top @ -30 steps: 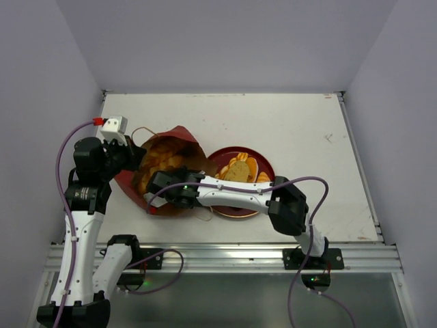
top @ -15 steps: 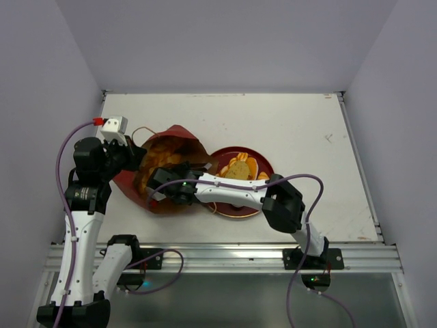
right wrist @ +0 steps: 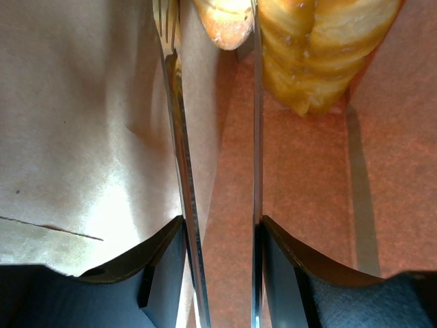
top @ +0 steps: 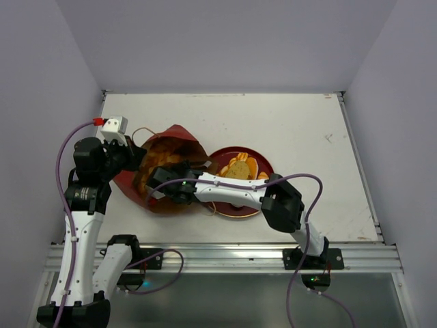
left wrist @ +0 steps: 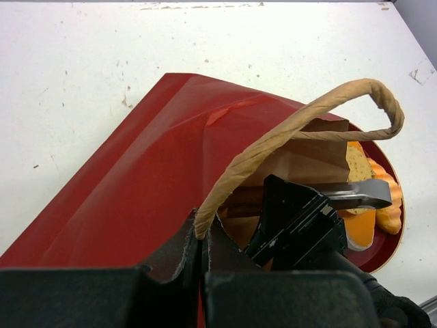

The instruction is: Take the fake bread out of the paper bag

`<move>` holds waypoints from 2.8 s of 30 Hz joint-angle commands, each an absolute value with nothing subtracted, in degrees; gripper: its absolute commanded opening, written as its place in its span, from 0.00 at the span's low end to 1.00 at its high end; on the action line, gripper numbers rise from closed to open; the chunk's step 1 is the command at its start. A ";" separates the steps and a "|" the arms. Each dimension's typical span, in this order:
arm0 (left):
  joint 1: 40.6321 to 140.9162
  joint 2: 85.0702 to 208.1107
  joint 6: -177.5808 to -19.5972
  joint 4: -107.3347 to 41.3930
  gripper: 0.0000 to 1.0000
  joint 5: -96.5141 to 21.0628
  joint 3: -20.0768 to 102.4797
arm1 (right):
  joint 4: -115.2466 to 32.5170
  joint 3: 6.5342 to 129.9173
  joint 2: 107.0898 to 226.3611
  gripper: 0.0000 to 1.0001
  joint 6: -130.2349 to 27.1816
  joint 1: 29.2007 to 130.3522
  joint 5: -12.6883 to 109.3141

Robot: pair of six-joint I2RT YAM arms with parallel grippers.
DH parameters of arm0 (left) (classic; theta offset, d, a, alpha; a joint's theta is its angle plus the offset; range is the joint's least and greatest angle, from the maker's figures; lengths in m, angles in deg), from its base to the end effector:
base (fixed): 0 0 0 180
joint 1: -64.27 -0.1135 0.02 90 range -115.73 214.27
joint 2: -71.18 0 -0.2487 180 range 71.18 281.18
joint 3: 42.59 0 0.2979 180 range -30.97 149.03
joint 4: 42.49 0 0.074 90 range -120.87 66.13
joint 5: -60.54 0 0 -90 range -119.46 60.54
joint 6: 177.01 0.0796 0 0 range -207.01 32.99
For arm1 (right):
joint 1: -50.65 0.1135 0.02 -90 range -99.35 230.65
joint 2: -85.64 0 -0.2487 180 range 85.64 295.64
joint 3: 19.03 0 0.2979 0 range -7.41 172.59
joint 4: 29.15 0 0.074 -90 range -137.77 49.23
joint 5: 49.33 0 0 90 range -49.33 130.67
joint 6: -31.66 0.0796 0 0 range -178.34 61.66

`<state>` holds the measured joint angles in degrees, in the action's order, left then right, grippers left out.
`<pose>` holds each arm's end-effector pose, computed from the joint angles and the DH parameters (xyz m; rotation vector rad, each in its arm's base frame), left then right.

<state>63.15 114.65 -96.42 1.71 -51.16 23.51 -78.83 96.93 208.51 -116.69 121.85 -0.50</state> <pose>0.2526 -0.0245 0.3448 0.0734 1.9459 -0.4640 0.2186 0.4796 0.1748 -2.0337 1.2539 -0.8063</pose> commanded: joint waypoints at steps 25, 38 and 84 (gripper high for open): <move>62.69 113.99 -96.85 -0.10 0.00 -52.40 22.82 | -73.91 96.04 202.37 0.50 -114.50 120.44 -5.56; 62.69 113.90 -96.85 0.33 0.00 -52.40 23.52 | -74.52 93.40 203.42 0.50 -114.68 120.43 -5.21; 62.69 113.28 -96.68 0.60 0.00 -53.90 23.09 | -74.69 98.59 210.46 0.10 -114.24 121.14 -2.49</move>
<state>63.15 114.34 -96.42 1.86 -52.27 22.79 -74.66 96.27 210.98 -115.33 120.89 -3.12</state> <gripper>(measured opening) 0.016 0.374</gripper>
